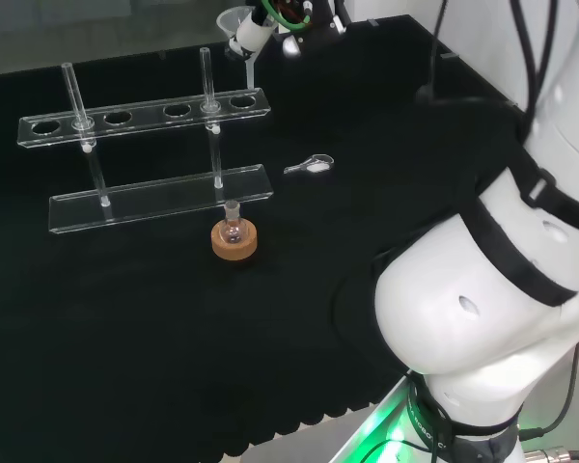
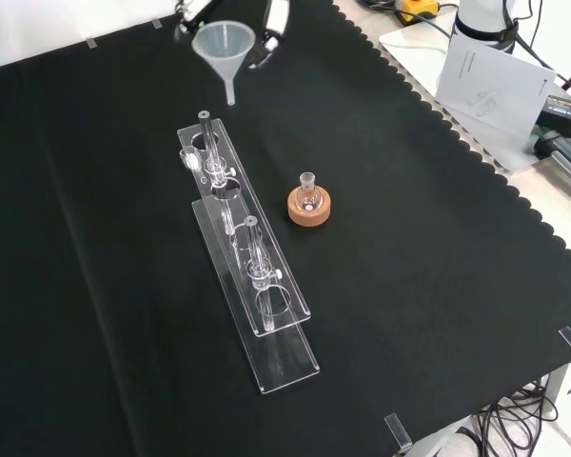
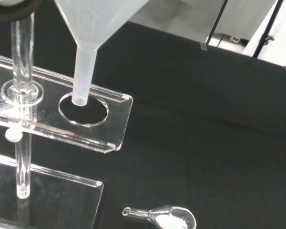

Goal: Place the funnel on the round-bottom flask.

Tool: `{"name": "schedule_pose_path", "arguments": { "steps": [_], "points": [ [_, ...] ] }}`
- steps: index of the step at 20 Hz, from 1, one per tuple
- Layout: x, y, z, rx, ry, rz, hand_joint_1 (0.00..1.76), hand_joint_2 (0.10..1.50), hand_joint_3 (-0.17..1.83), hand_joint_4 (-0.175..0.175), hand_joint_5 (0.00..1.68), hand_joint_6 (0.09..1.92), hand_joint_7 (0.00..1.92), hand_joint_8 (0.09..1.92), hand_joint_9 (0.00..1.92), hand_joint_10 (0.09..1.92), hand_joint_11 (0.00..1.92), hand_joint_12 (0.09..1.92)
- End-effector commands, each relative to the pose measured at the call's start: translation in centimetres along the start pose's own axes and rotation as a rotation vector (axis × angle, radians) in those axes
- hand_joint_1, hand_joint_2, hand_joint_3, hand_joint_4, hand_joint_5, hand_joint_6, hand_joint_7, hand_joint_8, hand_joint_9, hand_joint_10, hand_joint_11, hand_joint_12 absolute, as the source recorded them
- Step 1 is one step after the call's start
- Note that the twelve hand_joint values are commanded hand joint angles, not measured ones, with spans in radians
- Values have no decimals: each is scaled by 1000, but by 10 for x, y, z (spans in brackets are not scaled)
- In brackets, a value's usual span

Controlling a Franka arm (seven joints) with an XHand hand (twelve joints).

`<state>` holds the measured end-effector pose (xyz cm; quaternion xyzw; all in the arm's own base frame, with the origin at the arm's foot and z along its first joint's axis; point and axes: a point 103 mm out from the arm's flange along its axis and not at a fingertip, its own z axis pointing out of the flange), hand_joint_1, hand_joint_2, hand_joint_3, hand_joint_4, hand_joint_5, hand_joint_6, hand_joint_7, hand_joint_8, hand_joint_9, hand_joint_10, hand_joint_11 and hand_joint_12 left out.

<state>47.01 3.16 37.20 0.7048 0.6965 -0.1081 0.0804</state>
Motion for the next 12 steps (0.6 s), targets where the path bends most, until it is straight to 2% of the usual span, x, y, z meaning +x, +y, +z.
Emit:
{"name": "schedule_pose_path", "arguments": {
  "steps": [1, 5, 12],
  "points": [
    [12, -58, -4, -43, 11, -4, 822, 699, 519, -44, 931, 742, 979, 900, 1056, 704, 599, 1243],
    [19, -79, 1, -51, 19, -9, 823, 698, 523, -45, 931, 743, 979, 901, 1056, 703, 602, 1241],
    [53, -107, 22, -55, 2, -9, 827, 697, 530, -52, 927, 746, 978, 903, 1059, 701, 621, 1232]
  ]
}}
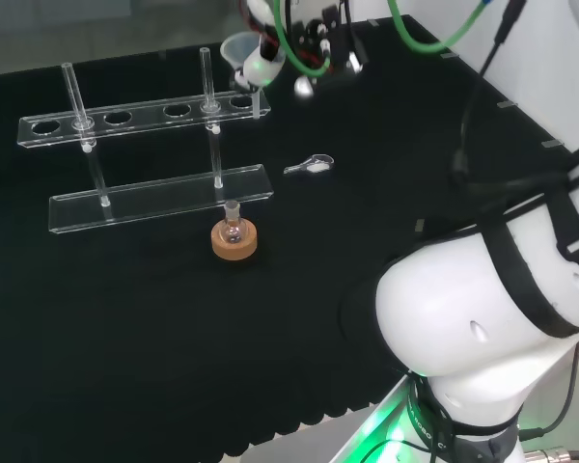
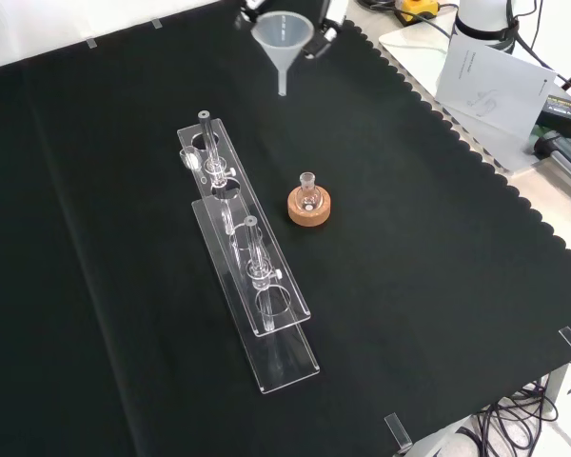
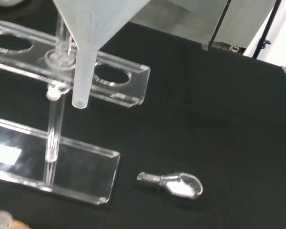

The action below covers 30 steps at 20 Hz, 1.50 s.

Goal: Place the funnel on the round-bottom flask.

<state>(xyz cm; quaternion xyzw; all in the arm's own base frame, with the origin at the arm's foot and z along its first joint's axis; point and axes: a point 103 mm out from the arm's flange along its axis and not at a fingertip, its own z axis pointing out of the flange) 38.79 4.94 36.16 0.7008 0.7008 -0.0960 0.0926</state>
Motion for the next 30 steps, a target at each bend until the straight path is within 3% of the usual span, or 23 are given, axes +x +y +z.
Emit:
{"name": "schedule_pose_path", "arguments": {
  "steps": [1, 8, 13, 30],
  "points": [
    [40, -28, 16, -24, -1, -9, 828, 697, 531, -54, 927, 747, 978, 903, 1060, 700, 626, 1227],
    [67, -32, 43, -44, -12, -26, 833, 697, 536, -60, 924, 748, 977, 904, 1062, 696, 639, 1215],
    [70, -27, 66, -30, 16, -41, 834, 697, 538, -66, 919, 750, 976, 905, 1062, 693, 643, 1211],
    [90, -17, 109, -2, -6, -53, 840, 699, 549, -74, 913, 757, 968, 911, 1059, 693, 655, 1202]
  ]
}}
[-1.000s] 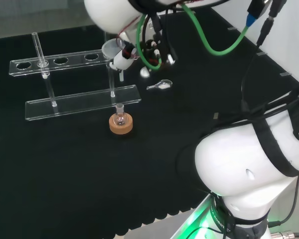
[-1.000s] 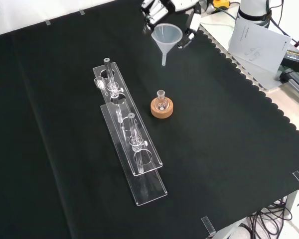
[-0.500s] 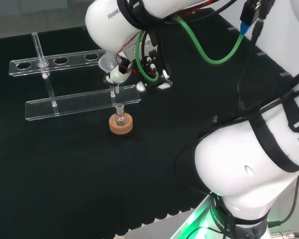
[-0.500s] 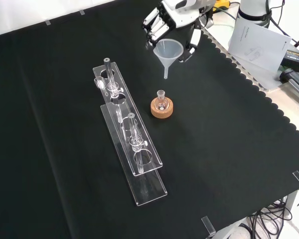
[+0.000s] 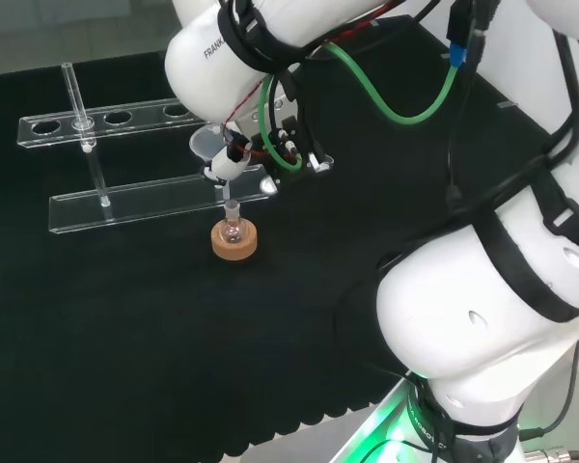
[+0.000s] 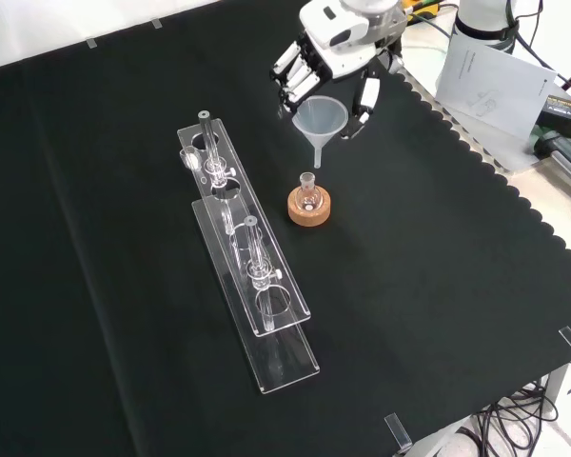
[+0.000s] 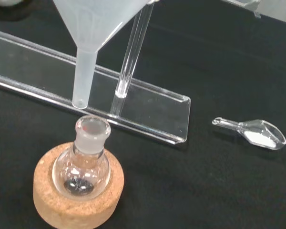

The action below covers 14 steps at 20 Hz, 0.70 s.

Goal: Place the funnel on the round-bottom flask.

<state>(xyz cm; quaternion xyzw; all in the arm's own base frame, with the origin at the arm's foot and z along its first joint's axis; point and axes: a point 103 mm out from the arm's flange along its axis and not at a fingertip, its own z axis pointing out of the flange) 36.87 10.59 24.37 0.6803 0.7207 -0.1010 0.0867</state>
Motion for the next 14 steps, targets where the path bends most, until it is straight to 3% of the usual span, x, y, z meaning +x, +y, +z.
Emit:
{"name": "schedule_pose_path", "arguments": {
  "steps": [1, 5, 14],
  "points": [
    [4, 2, 12, -13, -9, 5, 841, 699, 549, -74, 912, 757, 968, 911, 1059, 693, 656, 1201],
    [6, 2, 19, -41, -10, 3, 843, 699, 552, -76, 910, 757, 963, 912, 1057, 693, 660, 1200],
    [8, 6, 25, -31, -20, 3, 844, 701, 558, -79, 901, 762, 953, 920, 1050, 695, 663, 1194]
  ]
}}
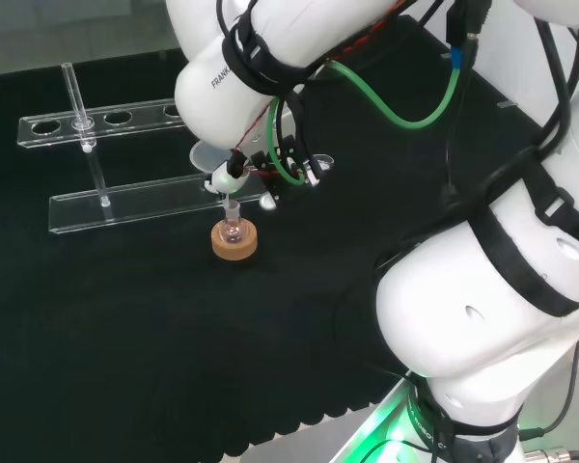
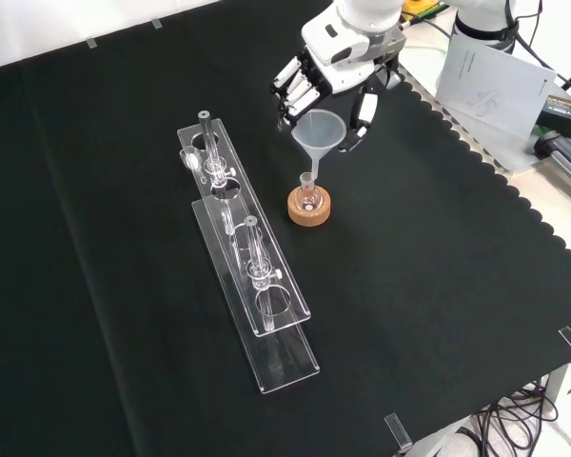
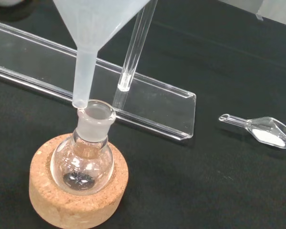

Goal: Place the funnel on the round-bottom flask.

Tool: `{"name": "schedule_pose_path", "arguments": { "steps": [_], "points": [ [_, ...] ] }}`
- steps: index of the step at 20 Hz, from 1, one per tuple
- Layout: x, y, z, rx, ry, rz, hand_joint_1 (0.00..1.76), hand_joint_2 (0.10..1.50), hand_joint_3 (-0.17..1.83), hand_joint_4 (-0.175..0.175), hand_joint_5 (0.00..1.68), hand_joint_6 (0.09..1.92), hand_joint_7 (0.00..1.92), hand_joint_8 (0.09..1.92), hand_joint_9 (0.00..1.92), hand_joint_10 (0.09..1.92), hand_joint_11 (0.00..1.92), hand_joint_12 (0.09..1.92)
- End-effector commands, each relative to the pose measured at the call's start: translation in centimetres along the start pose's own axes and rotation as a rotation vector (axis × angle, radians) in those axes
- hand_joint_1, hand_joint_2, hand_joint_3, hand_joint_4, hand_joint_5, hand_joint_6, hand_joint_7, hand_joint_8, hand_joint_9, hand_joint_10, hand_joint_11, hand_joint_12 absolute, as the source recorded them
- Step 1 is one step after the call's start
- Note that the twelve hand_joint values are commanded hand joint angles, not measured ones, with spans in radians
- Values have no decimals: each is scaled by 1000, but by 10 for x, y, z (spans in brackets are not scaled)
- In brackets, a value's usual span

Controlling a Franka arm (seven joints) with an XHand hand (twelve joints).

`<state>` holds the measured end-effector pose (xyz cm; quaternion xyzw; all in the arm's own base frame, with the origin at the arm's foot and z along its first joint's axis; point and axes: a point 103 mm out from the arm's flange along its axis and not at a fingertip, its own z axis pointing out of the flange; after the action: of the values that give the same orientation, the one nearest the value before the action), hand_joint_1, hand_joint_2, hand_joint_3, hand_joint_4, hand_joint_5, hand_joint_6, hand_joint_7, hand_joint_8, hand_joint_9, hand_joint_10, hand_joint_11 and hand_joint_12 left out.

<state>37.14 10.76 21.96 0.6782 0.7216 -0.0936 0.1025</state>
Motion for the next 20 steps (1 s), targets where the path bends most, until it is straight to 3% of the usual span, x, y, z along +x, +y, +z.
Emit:
{"name": "schedule_pose_path", "arguments": {
  "steps": [1, 8, 14, 16, 20],
  "points": [
    [3, 3, 2, 0, -18, 5, 845, 701, 559, -80, 901, 762, 953, 921, 1050, 695, 663, 1194],
    [0, 5, 3, 4, -8, 20, 845, 704, 563, -80, 900, 765, 949, 924, 1048, 698, 664, 1193],
    [-19, 8, 7, 3, 5, 33, 845, 705, 567, -81, 899, 768, 947, 927, 1047, 699, 665, 1192],
    [-10, 7, 5, 3, -13, 34, 845, 706, 569, -81, 898, 768, 947, 927, 1046, 700, 665, 1192],
    [-15, 8, 8, 4, 0, 28, 845, 705, 571, -82, 897, 770, 946, 928, 1046, 701, 665, 1192]
  ]
}}
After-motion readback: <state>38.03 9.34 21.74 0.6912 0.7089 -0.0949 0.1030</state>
